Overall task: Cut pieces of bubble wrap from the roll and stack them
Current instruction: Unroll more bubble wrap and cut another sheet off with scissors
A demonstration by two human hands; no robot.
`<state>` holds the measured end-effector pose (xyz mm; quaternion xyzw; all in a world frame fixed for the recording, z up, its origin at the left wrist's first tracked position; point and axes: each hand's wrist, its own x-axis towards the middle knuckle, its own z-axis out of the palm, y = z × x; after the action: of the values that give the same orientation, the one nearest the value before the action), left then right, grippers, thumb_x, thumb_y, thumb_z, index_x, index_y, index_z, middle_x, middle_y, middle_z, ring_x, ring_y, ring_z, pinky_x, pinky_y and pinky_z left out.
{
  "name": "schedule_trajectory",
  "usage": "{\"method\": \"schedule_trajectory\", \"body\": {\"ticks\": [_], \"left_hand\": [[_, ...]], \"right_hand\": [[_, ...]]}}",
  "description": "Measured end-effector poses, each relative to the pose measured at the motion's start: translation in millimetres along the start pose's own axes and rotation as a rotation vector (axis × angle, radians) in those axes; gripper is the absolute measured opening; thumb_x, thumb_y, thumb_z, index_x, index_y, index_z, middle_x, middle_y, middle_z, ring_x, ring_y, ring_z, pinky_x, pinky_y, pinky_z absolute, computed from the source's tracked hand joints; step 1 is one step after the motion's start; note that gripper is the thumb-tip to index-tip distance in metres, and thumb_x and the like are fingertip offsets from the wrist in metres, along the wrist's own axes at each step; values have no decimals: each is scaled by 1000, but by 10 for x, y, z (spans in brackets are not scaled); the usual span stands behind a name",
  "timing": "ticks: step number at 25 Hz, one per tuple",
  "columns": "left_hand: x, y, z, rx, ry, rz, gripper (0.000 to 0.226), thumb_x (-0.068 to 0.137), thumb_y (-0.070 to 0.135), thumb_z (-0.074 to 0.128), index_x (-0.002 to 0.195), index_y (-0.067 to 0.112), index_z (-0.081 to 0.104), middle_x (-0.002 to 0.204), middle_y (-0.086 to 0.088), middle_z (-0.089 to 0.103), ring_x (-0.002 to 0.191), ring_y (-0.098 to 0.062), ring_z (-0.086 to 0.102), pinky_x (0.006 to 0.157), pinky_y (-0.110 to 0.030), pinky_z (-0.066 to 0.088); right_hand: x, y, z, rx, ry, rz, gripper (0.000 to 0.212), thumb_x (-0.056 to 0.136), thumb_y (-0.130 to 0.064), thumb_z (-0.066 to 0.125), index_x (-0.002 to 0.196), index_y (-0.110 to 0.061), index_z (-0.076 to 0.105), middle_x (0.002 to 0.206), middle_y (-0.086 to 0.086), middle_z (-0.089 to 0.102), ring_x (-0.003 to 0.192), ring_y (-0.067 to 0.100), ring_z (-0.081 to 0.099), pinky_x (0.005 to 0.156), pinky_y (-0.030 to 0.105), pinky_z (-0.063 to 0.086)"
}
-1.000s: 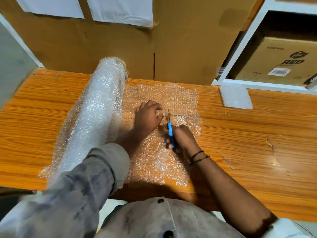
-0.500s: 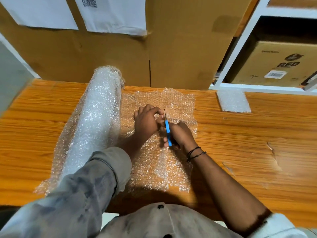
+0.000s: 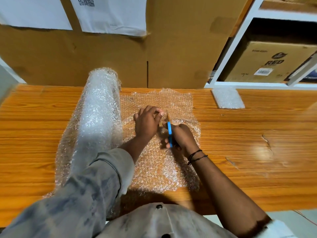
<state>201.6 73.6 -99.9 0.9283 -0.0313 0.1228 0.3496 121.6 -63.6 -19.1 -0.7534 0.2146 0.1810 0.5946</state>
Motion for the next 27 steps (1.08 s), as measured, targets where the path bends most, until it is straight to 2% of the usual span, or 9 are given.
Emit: {"method": "schedule_trajectory", "body": {"ticks": [3,5,7,12,14,18,20,23,27], "left_hand": [[5,-10,-13,-6,-22,-5,13,96,33,67,109,35,69,120,13,66,113,-19,54,90,-38,30],[5,-3,-13,0,-23,-6,15,96,29,68,108,36,69,119,13,66,111,-18,55,90,-39,32],[4,-9,-14,-2,-9,1,12,96,30,68,107,35,69,116,14,66,109,-17,55,89,-38,31],[8,-12,-17,9,19,22,11,99,37,63,108,33,69,115,14,67,108,-16,55,84,-34,24],[3,-4,-19,-7,31,25,10,101,34,61,109,31,67,115,12,70,107,-18,57,83,-34,25],[-6,13,-36,7,41,21,12,102,32,59,113,29,63,103,7,73,103,-22,56,84,-38,31],[-20,24,-34,7,36,15,13,102,30,59,114,28,63,102,5,73,103,-22,56,84,-38,31],[-26,31,-45,-4,51,24,10,103,34,57,111,29,61,106,8,73,104,-21,56,85,-37,31],[-28,25,-37,10,55,45,11,103,35,57,111,30,62,116,11,71,109,-21,55,87,-37,31]], "right_hand": [[73,-123,21,-42,59,-18,40,99,-25,60,117,11,62,57,10,70,42,22,65,35,14,37],[140,-157,38,-77,80,-30,38,97,-24,59,119,7,59,65,13,74,43,22,64,36,16,37],[202,-180,45,-121,106,-38,30,94,-22,60,112,1,57,73,16,75,45,22,63,38,19,39],[269,-199,-65,-190,140,-88,14,89,-21,63,90,-8,59,66,12,70,43,22,56,42,23,37],[268,-227,-114,-167,120,-98,20,89,-27,68,85,-11,56,63,12,70,43,22,55,42,22,34],[305,-263,-125,-76,34,-47,42,90,-35,69,108,2,61,60,10,69,39,21,54,40,17,34],[302,-247,-138,-63,5,-22,50,91,-41,68,108,6,67,61,10,68,39,20,54,40,15,34],[218,-253,-182,-34,-43,-2,43,95,-37,66,89,5,74,60,12,64,37,18,50,38,14,33],[147,-201,-204,-5,-93,4,35,98,-32,65,86,0,73,58,10,62,37,16,47,38,15,33]]}}
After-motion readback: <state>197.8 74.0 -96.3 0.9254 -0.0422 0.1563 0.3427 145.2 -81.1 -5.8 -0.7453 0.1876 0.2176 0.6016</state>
